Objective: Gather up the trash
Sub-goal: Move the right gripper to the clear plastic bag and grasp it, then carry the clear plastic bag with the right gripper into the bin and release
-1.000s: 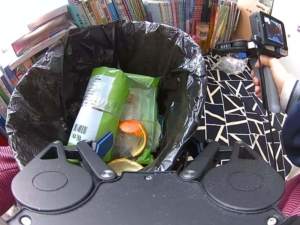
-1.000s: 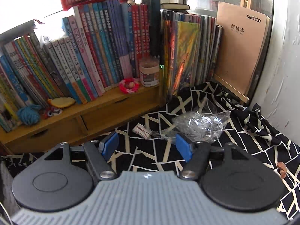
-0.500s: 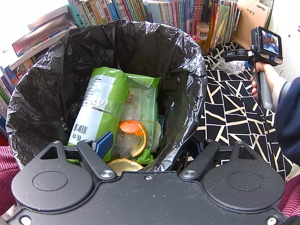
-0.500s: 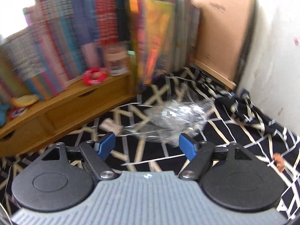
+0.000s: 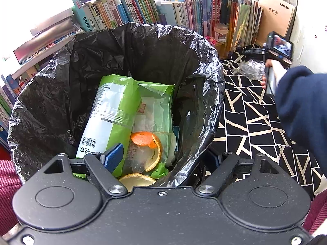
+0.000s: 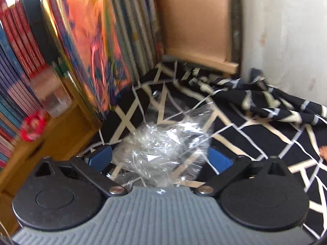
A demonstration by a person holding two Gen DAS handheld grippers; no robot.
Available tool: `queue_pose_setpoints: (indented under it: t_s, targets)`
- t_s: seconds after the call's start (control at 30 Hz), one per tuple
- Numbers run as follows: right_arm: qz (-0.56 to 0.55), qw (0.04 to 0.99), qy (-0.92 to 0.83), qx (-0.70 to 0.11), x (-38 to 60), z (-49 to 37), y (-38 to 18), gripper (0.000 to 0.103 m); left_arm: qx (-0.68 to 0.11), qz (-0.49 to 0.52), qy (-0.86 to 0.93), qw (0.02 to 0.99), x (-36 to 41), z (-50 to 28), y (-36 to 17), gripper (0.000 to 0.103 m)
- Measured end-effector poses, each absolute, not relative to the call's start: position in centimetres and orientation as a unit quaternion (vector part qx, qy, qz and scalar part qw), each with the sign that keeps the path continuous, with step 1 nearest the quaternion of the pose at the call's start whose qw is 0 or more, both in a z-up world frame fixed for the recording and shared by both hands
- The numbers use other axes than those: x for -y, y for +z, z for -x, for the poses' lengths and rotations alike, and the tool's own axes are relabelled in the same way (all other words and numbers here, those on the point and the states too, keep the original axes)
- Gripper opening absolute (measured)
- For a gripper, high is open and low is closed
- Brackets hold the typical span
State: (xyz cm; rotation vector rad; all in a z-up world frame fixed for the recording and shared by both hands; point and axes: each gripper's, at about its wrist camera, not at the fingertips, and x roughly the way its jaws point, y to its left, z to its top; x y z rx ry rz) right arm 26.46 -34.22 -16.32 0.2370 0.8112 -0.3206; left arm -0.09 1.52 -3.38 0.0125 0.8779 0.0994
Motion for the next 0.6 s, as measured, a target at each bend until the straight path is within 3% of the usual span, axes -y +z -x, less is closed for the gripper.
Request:
queue_pose_setpoints:
  t_s: [0.07,0.13,0.23,0.43,0.6]
  targets:
    - [-0.107,0.881,-0.165,-0.431,34.4,-27.8,-17.5,0.103,-0.424,-0.009,0.048,0.904,-1.5,0.1,-3.4,0.080]
    - [-0.133,0.879,-0.163,-0.427,34.6,-27.4,-17.7,0.081,-0.423,-0.012,0.049,0.905,-1.4,0.1,-3.3,0.080]
    - [-0.138,0.878,-0.149,-0.433,34.0,-26.5,-17.1,0.072,-0.421,-0.017,0.050,0.906,-1.2,0.1,-3.3,0.081]
    - [-0.109,0.888,-0.107,-0.434,31.2,-23.4,-13.9,0.067,-0.422,-0.011,0.050,0.905,-1.3,0.1,-3.3,0.081]
    - [-0.106,0.904,-0.056,-0.411,29.5,-20.2,-7.6,0.067,-0.425,0.005,0.047,0.904,-1.7,0.0,-3.1,0.080]
